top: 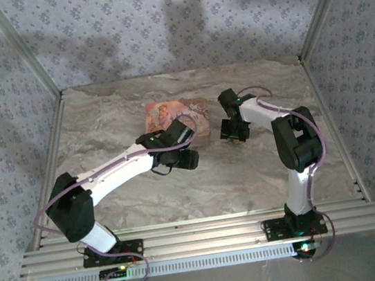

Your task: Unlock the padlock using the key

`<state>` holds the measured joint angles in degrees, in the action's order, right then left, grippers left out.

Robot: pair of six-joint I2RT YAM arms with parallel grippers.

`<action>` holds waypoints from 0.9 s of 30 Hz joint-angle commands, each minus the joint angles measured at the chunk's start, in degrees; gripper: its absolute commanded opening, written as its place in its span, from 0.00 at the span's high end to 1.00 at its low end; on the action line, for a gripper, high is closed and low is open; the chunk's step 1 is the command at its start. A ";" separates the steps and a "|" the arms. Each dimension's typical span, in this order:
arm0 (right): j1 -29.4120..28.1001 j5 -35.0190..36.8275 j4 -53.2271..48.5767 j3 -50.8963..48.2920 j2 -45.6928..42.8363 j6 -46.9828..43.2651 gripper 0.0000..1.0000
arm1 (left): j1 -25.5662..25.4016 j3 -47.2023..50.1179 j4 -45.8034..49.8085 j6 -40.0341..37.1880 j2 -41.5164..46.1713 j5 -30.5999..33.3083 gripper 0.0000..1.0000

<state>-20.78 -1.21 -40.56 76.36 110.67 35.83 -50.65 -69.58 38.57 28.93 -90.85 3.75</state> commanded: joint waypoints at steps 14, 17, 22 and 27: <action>0.52 1.24 -5.66 2.82 5.11 -2.45 0.64 | -0.32 6.13 -3.22 -0.21 6.28 4.93 0.30; 0.48 0.80 -6.50 4.13 6.58 -4.75 0.66 | -0.34 7.21 -3.40 0.21 7.29 6.08 0.31; 0.21 -0.29 -6.81 5.89 8.69 -9.46 0.74 | -0.36 9.09 -3.81 0.73 8.47 8.32 0.30; -0.88 0.63 -8.40 7.77 9.48 -16.38 0.88 | -0.37 10.81 -3.26 1.83 10.42 9.17 0.30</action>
<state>-20.49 -0.32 -48.73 83.53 116.77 25.08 -50.65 -59.72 35.64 29.61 -82.91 11.16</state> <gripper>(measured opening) 0.135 0.699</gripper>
